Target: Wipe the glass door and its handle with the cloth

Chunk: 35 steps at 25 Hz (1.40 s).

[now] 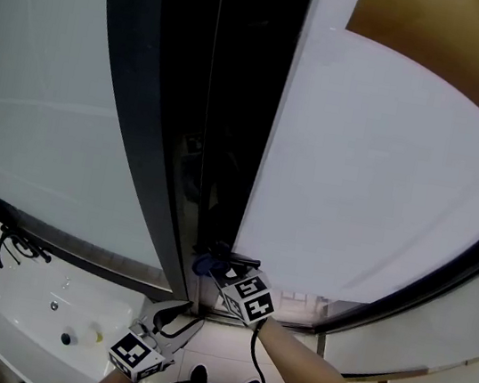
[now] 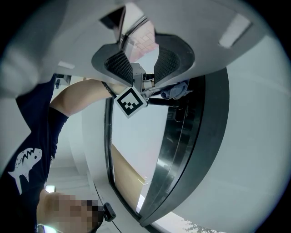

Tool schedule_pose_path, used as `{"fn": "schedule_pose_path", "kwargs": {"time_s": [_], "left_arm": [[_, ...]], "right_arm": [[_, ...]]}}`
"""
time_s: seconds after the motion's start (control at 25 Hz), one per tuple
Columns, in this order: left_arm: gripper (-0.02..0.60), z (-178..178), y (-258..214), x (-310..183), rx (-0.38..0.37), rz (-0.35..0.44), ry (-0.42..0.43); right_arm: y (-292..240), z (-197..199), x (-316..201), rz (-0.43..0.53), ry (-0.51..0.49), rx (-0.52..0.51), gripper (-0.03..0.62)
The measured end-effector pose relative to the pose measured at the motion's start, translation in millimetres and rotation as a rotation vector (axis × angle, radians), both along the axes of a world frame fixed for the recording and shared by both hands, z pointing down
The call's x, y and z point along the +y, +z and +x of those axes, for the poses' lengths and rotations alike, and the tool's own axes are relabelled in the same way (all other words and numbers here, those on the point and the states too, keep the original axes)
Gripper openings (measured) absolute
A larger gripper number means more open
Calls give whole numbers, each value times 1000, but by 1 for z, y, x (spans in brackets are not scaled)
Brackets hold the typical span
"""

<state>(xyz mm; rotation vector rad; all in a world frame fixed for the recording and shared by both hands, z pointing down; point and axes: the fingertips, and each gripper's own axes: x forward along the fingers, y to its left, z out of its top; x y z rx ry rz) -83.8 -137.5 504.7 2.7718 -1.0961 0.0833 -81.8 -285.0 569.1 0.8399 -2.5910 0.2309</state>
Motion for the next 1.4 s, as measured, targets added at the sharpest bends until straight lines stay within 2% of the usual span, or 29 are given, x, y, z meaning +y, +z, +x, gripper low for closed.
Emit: {"fn": "schedule_pose_path", "kwargs": {"time_s": [0.12,0.36,0.68,0.92,1.16,1.4], "left_arm": [[141,3,-7,-2,9,5,5],[141,3,3,-1,2,4,5],[141,0,-2,0,8,5,-10],[141,1,1,5,5,5,-6],[141,-3,5,3,10,-10,-15],[141,-2,-1,2,-6,2,-11]], "right_arm": [[3,4,1,15,-2,28,147],[21,23,-1,-20,35,70,147],[-12,8,9,-10,28,-64,147],[2,1,5,-25,25,-44,147],[30,26,-1,-64,75,16,147],[41,34,9,-126,94,-65,147]]}}
